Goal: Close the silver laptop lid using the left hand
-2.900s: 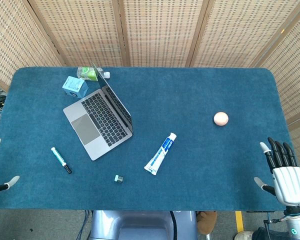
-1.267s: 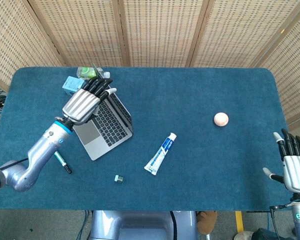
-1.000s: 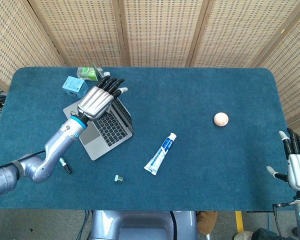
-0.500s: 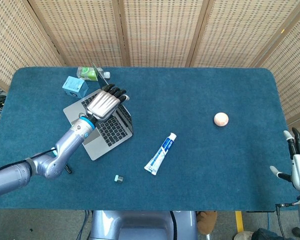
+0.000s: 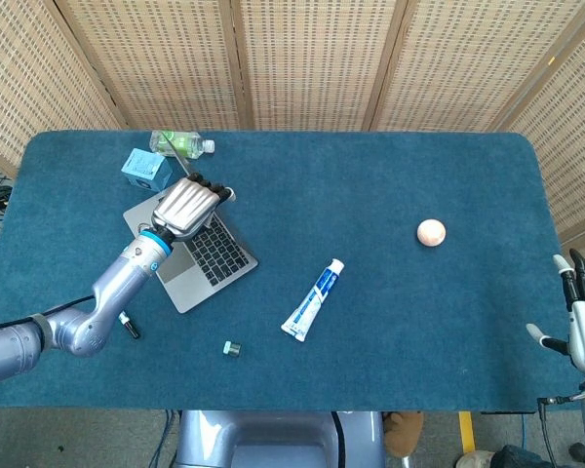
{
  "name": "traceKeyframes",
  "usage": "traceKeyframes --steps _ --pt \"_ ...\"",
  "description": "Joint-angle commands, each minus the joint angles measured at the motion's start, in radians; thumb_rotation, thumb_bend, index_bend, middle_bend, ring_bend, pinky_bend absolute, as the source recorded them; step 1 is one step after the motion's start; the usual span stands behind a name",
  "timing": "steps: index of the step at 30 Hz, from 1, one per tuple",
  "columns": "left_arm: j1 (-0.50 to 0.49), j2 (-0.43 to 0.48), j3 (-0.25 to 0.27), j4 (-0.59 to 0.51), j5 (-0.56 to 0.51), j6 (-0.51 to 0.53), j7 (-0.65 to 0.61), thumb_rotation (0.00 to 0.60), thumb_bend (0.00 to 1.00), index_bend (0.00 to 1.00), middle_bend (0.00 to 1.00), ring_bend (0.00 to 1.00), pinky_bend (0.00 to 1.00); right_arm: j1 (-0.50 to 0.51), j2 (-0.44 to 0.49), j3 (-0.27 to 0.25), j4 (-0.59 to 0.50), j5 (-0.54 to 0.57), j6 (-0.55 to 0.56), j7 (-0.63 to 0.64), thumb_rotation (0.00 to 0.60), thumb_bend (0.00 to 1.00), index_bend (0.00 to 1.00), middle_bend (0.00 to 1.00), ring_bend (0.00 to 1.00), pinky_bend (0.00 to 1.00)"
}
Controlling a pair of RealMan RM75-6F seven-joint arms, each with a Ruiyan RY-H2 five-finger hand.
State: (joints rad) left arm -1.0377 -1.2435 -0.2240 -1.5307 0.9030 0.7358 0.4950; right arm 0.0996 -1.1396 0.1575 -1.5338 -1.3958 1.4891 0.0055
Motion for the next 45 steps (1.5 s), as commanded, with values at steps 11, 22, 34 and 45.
traceKeyframes --steps 11,22,34,45 --pt "0.02 0.097 0.062 -0.075 -0.072 0.001 0.011 0.6 1.0 0.28 0.37 0.38 0.26 -0.002 0.005 -0.001 -0.007 -0.001 0.002 0.005 0.6 0.0 0.0 0.0 0.0 0.0" --pt "0.075 0.106 0.104 -0.05 -0.014 0.008 -0.065 0.6 1.0 0.28 0.37 0.38 0.26 -0.007 0.008 -0.008 -0.019 -0.016 0.012 0.002 0.6 0.0 0.0 0.0 0.0 0.0" --pt "0.121 0.055 0.125 0.022 0.112 0.03 -0.16 0.6 1.0 0.28 0.37 0.38 0.26 -0.011 0.011 -0.013 -0.027 -0.027 0.021 0.001 0.6 0.0 0.0 0.0 0.0 0.0" --pt "0.141 -0.009 0.139 0.097 0.185 0.021 -0.226 0.6 1.0 0.28 0.37 0.38 0.26 -0.012 0.014 -0.011 -0.026 -0.02 0.016 0.01 0.6 0.0 0.0 0.0 0.0 0.0"
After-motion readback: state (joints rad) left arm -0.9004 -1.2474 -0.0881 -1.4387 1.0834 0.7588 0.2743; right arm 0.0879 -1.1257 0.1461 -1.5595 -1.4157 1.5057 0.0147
